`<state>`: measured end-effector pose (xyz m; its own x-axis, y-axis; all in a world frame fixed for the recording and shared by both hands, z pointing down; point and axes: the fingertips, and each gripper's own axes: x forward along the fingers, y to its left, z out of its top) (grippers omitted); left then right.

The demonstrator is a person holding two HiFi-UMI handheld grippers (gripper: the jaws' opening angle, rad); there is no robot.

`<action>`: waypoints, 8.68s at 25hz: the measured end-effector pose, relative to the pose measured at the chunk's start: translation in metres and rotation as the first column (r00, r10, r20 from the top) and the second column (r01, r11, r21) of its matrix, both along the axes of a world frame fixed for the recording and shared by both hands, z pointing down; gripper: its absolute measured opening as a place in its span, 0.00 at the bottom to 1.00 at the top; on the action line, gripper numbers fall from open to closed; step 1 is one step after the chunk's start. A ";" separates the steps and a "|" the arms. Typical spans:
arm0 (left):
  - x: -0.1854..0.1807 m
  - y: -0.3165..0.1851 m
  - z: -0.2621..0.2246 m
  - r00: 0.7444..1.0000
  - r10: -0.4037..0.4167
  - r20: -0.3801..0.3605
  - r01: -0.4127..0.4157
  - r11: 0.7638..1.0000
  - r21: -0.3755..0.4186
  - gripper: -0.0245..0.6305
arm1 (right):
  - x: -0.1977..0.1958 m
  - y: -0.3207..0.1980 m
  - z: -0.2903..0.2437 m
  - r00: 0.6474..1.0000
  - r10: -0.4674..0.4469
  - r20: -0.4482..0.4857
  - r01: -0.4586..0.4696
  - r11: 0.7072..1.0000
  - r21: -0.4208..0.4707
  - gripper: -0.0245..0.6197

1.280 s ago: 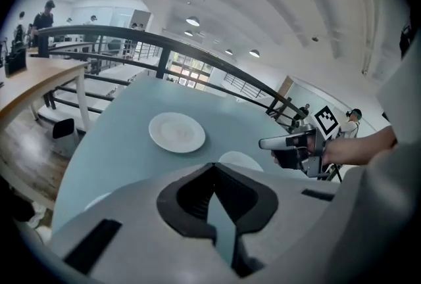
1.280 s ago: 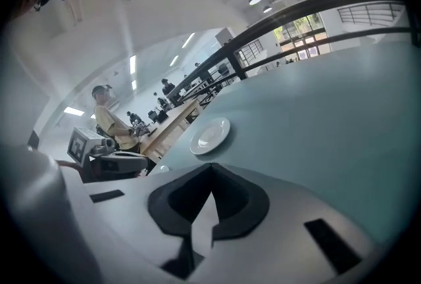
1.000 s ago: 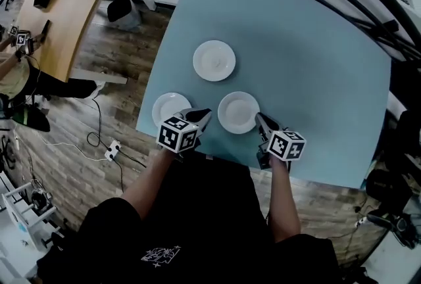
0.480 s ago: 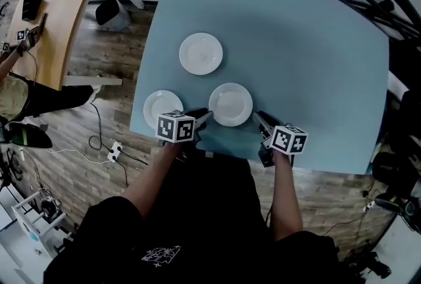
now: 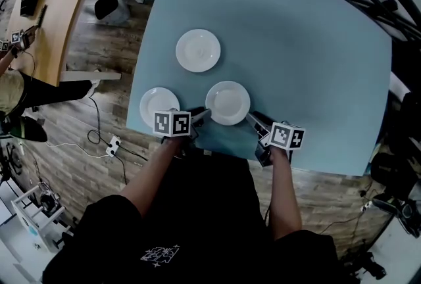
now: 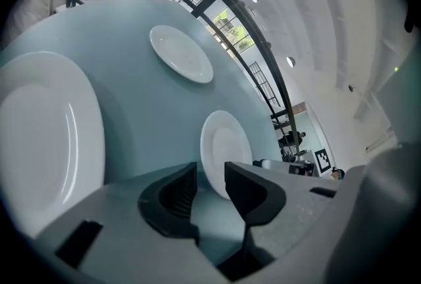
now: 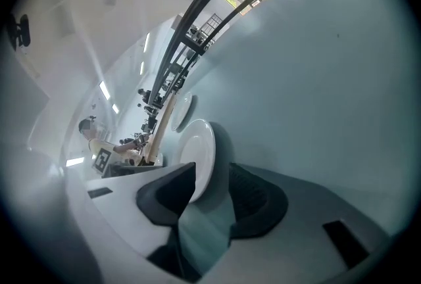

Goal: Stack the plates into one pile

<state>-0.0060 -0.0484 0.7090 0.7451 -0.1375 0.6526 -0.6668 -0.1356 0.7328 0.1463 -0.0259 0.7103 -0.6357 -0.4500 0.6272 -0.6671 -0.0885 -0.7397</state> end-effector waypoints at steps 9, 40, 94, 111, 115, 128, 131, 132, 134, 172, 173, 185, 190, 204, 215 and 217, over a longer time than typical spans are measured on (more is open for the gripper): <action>0.006 -0.006 0.003 0.998 -0.046 -0.039 0.045 0.998 -0.046 0.21 | -0.007 -0.011 0.000 0.992 0.058 0.109 -0.049 0.995 -0.082 0.28; -0.038 -0.087 -0.027 0.990 -0.136 -0.041 0.137 0.991 0.005 0.10 | -0.054 -0.100 -0.017 0.991 0.044 0.128 -0.035 0.997 -0.072 0.09; -0.089 -0.199 -0.001 0.991 -0.043 0.129 0.035 0.997 0.065 0.12 | -0.107 -0.210 0.001 0.996 0.073 0.053 -0.066 0.990 -0.122 0.09; -0.096 -0.197 0.000 0.990 -0.054 0.130 0.046 0.997 0.063 0.13 | -0.110 -0.211 -0.004 0.996 -0.028 -0.082 0.021 0.996 -0.084 0.09; -0.097 -0.197 0.000 0.990 -0.054 0.130 0.045 0.997 0.067 0.13 | -0.105 -0.210 -0.005 0.991 -0.042 -0.131 0.033 0.997 -0.070 0.10; -0.106 -0.192 -0.013 0.984 -0.086 0.157 0.068 0.991 0.118 0.13 | -0.099 -0.204 -0.023 0.987 -0.050 -0.151 0.050 0.999 -0.003 0.07; -0.110 -0.191 -0.020 0.981 -0.098 0.170 0.073 0.987 0.146 0.13 | -0.104 -0.202 -0.030 0.986 -0.072 -0.151 0.077 0.997 0.025 0.05; -0.111 -0.190 -0.023 0.979 -0.104 0.173 0.078 0.985 0.154 0.13 | -0.105 -0.201 -0.033 0.985 -0.081 -0.150 0.087 0.996 0.034 0.05; -0.113 -0.187 -0.029 0.977 -0.119 0.175 0.089 0.982 0.167 0.11 | -0.108 -0.198 -0.038 0.985 -0.098 -0.145 0.106 0.993 0.049 0.05; -0.250 -0.009 -0.032 0.877 -0.444 0.182 0.425 0.895 0.132 0.05 | -0.245 -0.069 -0.038 0.809 -0.588 -0.006 0.588 0.809 0.013 0.05; -0.255 -0.006 -0.030 0.874 -0.450 0.182 0.433 0.892 0.125 0.05 | -0.249 -0.067 -0.035 0.804 -0.595 -0.007 0.595 0.804 0.004 0.05; -0.269 0.013 -0.009 0.888 -0.453 0.083 0.454 0.891 0.010 0.14 | -0.269 -0.052 -0.013 0.793 -0.609 -0.026 0.607 0.792 -0.061 0.21; -0.264 0.012 0.001 0.905 -0.421 0.063 0.423 0.906 -0.024 0.16 | -0.266 -0.052 -0.002 0.806 -0.591 -0.045 0.586 0.806 -0.090 0.22; -0.255 -0.001 0.007 0.916 -0.400 -0.032 0.393 0.910 -0.130 0.16 | -0.282 -0.060 0.005 0.847 -0.532 -0.005 0.526 0.839 -0.142 0.19; -0.260 -0.005 0.006 0.938 -0.346 -0.030 0.338 0.930 -0.146 0.10 | -0.282 -0.057 0.002 0.877 -0.480 -0.028 0.471 0.869 -0.153 0.10; -0.256 -0.011 0.003 0.947 -0.318 -0.034 0.311 0.941 -0.135 0.10 | -0.278 -0.059 0.000 0.890 -0.455 -0.029 0.446 0.883 -0.145 0.10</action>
<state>-0.2623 -0.0594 0.7121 0.7120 -0.2897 0.6397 -0.6191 0.1708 0.7665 -0.1316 -0.0850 0.7101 -0.7091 -0.0351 0.7042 -0.7013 0.1391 -0.6992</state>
